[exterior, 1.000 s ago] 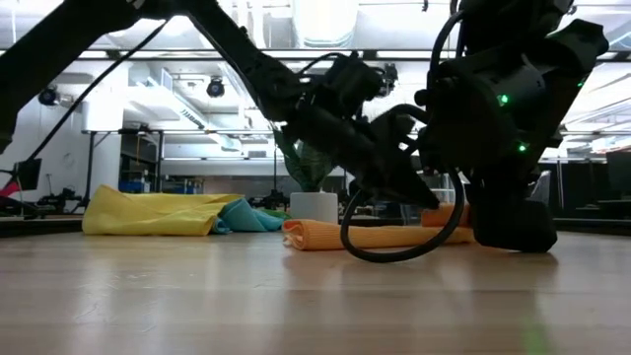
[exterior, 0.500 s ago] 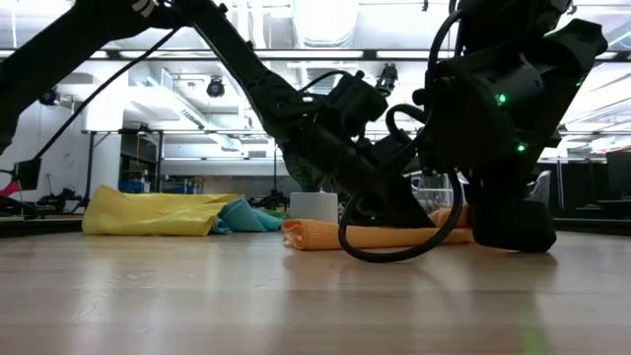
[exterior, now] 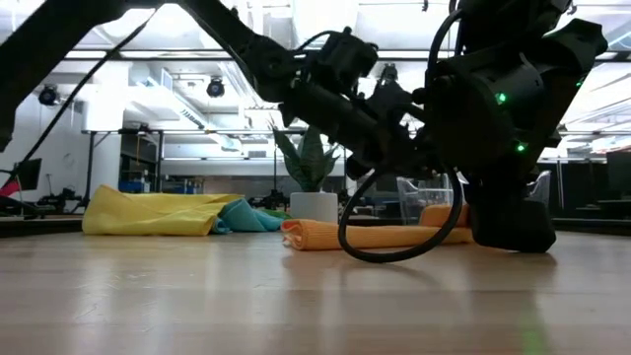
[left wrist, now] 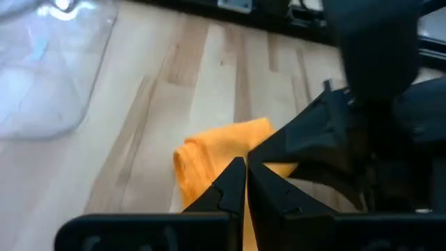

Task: Roll microfiber towels into tight, uniform cylinder then place into a basket
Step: Roll the orange microfiber cloth

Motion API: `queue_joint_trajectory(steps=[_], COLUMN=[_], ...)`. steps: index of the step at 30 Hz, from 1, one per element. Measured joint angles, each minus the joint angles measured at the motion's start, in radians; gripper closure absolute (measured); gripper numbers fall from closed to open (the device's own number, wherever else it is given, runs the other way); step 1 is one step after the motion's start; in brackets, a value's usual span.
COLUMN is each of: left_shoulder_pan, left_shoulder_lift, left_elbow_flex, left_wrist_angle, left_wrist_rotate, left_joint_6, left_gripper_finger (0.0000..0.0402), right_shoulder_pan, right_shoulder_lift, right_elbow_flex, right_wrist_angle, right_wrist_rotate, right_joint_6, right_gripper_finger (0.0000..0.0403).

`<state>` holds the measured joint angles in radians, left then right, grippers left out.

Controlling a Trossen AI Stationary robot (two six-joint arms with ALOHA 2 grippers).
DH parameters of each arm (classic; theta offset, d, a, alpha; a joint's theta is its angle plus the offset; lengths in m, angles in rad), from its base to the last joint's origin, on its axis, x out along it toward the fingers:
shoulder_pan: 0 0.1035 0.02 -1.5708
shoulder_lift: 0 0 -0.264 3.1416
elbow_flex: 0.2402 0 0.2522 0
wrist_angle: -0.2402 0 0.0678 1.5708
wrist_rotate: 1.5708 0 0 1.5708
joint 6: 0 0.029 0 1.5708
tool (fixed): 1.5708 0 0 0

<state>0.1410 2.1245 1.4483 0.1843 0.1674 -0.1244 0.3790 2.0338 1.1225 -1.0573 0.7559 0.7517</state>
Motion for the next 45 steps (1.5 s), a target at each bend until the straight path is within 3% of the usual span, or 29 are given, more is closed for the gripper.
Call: queue_joint_trajectory(steps=[10,28,32,40,45], left_shoulder_pan=[0.002,0.001,0.000,0.000,0.000], left_shoulder_lift=[0.106,0.176,0.176,0.177,0.177], left_elbow_flex=[0.001,-0.012,-0.019,-0.033,-0.037], left_wrist_angle=[0.123,0.135,0.135,0.134,0.136], left_wrist_rotate=[0.009,-0.022,-0.037,-0.045,-0.045], left_joint_6=[-0.038,-0.053,-0.053,-0.053,-0.053], left_gripper_finger=[0.0402,0.0402,0.0402,0.0402,0.0402], right_shoulder_pan=[0.000,0.000,-0.001,0.050,0.133], right_shoulder_lift=[0.000,-0.005,-0.026,-0.236,-0.460], right_elbow_flex=[-0.002,0.002,0.020,0.013,-0.098], right_wrist_angle=[0.003,0.004,0.007,-0.071,-0.068], right_wrist_rotate=[-0.001,0.002,-0.015,-0.013,-0.006], right_joint_6=[0.003,-0.003,0.020,0.086,0.291], right_gripper_finger=[0.0390,0.0389,0.0367,0.0262,0.0247])
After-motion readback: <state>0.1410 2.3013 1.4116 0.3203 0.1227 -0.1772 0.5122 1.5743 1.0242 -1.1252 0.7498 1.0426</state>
